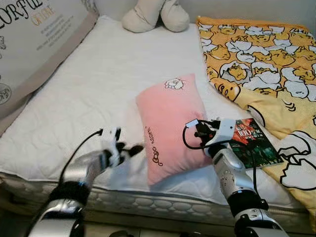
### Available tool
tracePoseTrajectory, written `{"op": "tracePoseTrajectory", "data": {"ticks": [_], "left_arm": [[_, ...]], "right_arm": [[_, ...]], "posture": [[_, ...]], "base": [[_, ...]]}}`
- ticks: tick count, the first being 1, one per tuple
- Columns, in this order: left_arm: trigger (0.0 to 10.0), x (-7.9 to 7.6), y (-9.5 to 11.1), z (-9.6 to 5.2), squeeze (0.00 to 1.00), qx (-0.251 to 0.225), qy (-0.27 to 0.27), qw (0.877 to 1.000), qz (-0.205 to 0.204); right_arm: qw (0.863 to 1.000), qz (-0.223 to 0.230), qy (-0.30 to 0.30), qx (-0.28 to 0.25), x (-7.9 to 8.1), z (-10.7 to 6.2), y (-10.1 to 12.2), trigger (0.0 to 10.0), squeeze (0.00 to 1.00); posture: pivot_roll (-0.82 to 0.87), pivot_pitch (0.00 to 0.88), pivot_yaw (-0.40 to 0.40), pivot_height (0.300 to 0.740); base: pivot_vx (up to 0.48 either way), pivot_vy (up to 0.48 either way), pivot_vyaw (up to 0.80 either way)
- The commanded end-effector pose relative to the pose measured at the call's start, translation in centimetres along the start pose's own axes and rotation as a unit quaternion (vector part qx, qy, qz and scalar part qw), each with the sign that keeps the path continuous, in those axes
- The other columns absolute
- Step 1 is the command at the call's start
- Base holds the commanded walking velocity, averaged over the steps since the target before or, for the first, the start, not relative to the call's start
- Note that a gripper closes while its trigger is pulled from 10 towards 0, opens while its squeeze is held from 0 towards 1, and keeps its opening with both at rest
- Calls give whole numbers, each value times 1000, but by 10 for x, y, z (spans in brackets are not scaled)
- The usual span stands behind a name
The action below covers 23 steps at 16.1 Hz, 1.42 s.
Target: Clean up the room
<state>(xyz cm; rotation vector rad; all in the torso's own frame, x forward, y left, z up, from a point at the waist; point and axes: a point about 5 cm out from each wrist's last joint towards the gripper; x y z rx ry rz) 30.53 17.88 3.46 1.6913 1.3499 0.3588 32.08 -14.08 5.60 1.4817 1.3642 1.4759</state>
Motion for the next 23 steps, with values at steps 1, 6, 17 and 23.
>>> {"op": "tracePoseTrajectory", "data": {"ticks": [1, 6, 17, 23], "left_arm": [[10000, 1, -2, -2, 0, 13, 10, 997, 70], [10000, -16, -8, 6, 0, 14, -5, 983, 183], [10000, -43, 15, 26, 0, -92, -8, 979, 180], [10000, -77, 5, 38, 0, -96, -66, 963, 242]], "right_arm": [[1000, 4, 4, -7, 2, 3, 4, 0, 0], [1000, -2, 3, -8, 0, 4, 6, 0, 0], [1000, -3, 3, -8, 1, 4, 5, 0, 0], [1000, 3, 6, -9, 3, 6, 6, 0, 0]], "posture": [[61, 2, 13, 740], [56, 0, 7, 740], [46, 1, 14, 740], [49, 5, 15, 740]], "base": [[0, 0, 0], [0, 0, 0], [0, 0, 0], [0, 0, 0]]}}
Point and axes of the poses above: a point about 5 cm out from each wrist's last joint towards the gripper, its own z axis pointing out of the wrist towards the gripper, its own y axis along the axis of the wrist's last joint, x = y × z, and after that the axes turned 3 degrees about -z, right-handed
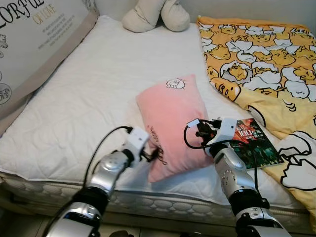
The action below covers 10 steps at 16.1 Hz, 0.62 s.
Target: Clean up the room
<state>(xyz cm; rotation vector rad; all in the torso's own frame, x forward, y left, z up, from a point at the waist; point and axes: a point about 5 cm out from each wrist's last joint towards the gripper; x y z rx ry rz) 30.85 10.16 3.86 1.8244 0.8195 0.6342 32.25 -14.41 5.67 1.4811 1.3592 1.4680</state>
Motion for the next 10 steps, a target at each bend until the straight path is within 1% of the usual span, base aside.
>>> {"op": "tracePoseTrajectory", "data": {"ticks": [1, 3, 5, 6, 7, 8, 9, 10], "left_arm": [[10000, -12, 5, 5, 0, -10, -27, 999, 14], [10000, -22, 7, 11, 0, -20, -34, 999, 8], [10000, -25, 9, 14, 0, -21, -34, 999, 7], [10000, -26, 10, 15, 0, -21, -37, 999, 14], [0, -24, 10, 15, 0, -23, -37, 999, 26], [0, -23, 10, 14, 0, -22, -36, 999, 27], [0, -20, 8, 14, 0, -8, -29, 999, 30], [0, -19, 4, 14, 0, 6, -30, 999, 10]], "right_arm": [[1000, 5, 10, -8, 7, 5, 5, 0, 0], [1000, 6, 11, -9, 8, 6, 6, 0, 0], [1000, 7, 12, -10, 9, 6, 6, 0, 0], [1000, 7, 13, -10, 9, 7, 6, 0, 0], [1000, 8, 14, -10, 10, 7, 6, 0, 0], [1000, 8, 14, -11, 10, 7, 6, 0, 0], [1000, 8, 13, -11, 10, 7, 6, 0, 0], [1000, 10, 12, -11, 10, 7, 6, 0, 0]], "posture": [[49, 5, 15, 740], [48, 6, 16, 740], [47, 6, 18, 740], [46, 7, 18, 740], [45, 6, 19, 740], [45, 6, 19, 740], [45, 5, 19, 740], [45, 6, 19, 740]], "base": [[0, 0, 0], [0, 0, 0], [0, 0, 0], [0, 0, 0], [0, 0, 0], [0, 0, 0], [0, 0, 0], [0, 0, 0]]}}
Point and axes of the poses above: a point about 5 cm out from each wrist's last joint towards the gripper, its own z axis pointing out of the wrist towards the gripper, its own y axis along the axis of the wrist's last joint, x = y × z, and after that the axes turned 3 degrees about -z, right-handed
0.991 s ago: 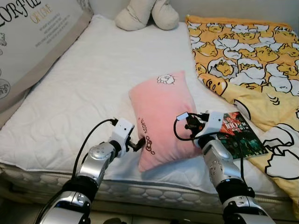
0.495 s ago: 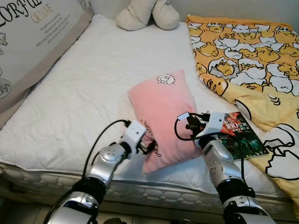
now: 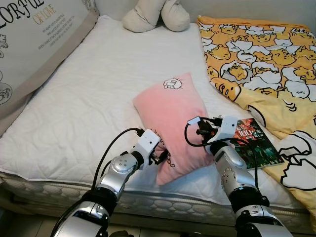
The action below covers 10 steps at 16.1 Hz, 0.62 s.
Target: Clean up the room
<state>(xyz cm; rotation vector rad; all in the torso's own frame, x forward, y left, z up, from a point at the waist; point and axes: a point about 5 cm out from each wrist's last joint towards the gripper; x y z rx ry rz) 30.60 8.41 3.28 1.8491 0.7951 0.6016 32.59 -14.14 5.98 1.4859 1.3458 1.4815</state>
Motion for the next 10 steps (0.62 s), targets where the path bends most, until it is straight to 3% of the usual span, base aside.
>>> {"op": "tracePoseTrajectory", "data": {"ticks": [1, 7, 10], "left_arm": [[0, -3, 3, 4, 0, 6, -11, 1000, -16], [0, 5, -4, 2, 0, 19, -1, 995, -96], [0, 8, 2, 3, 0, 2, -4, 984, -179]], "right_arm": [[1000, 4, 11, -6, 7, 3, 3, 0, 0], [1000, 6, 8, -2, 5, 1, -1, 0, 0], [1000, 8, 9, 0, 5, 0, -2, 0, 0]], "posture": [[45, 6, 19, 740], [44, 7, 14, 740], [45, 5, 14, 740]], "base": [[0, 0, 0], [0, 0, 0], [0, 0, 0]]}}
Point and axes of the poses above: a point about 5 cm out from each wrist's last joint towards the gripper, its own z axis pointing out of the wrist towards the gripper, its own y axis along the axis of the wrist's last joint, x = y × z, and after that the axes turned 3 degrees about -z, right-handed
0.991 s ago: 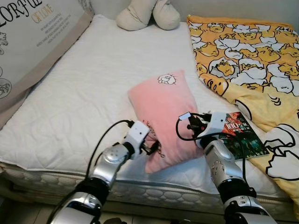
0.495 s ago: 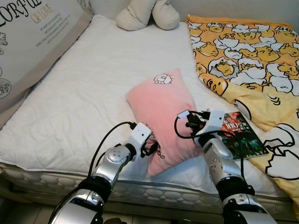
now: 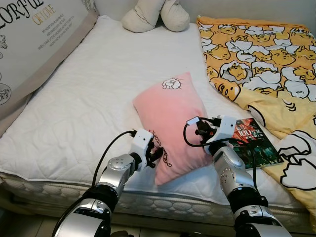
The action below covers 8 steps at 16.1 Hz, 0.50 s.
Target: Clean up the room
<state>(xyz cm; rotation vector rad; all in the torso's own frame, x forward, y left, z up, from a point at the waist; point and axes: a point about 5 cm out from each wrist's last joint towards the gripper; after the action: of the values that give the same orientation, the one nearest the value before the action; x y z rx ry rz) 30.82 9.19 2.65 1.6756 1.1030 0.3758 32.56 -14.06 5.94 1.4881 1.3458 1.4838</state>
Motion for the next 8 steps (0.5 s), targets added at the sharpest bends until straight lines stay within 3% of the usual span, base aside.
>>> {"op": "tracePoseTrajectory", "data": {"ticks": [1, 3, 5, 7, 8], "left_arm": [[0, -2, 12, 4, 0, -15, -10, 999, -29], [0, 0, 15, 4, 0, -26, -8, 998, -60], [0, 6, 31, 2, 0, -71, -6, 989, -129], [0, 17, 64, -6, 0, -146, -9, 971, -190], [0, 22, 75, -10, 0, -166, -10, 966, -197]], "right_arm": [[1000, 7, 9, 0, 5, 0, -2, 0, 0], [1000, 7, 9, 1, 5, 0, -3, 0, 0], [1000, 7, 9, 1, 5, 0, -3, 0, 0], [1000, 6, 9, -4, 5, 0, -1, 0, 0], [1000, 6, 8, -4, 4, 0, 0, 0, 0]], "posture": [[45, 3, 14, 740], [45, 0, 14, 740], [43, 0, 16, 740], [42, 0, 17, 740], [44, 0, 17, 740]], "base": [[0, 0, 0], [0, 0, 0], [0, 0, 0], [0, 0, 0], [0, 0, 0]]}}
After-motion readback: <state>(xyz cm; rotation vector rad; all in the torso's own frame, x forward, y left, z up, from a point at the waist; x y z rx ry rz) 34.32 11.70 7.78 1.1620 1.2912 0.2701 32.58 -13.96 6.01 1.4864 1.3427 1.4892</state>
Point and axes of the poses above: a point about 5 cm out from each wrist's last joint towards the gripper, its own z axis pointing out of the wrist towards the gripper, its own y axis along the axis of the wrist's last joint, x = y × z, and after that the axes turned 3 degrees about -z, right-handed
